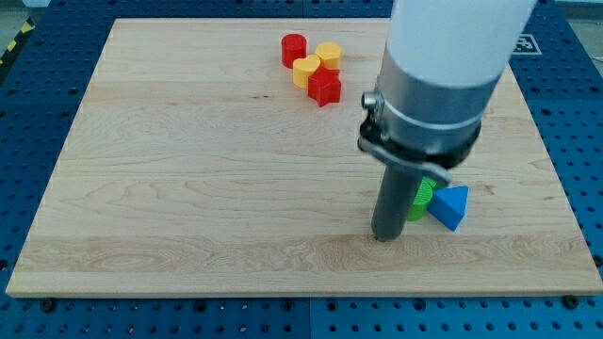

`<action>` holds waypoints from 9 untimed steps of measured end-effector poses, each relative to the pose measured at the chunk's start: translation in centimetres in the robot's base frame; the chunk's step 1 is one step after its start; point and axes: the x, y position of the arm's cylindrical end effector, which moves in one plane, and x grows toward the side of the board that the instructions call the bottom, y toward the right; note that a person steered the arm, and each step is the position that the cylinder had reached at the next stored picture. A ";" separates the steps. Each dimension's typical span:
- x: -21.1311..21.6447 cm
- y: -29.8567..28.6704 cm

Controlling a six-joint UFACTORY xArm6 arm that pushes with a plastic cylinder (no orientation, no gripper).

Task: Push the green circle closer to the blue cube

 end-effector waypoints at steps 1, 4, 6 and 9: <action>1.4 -0.1; -1.9 2.4; -1.9 2.3; -5.6 6.9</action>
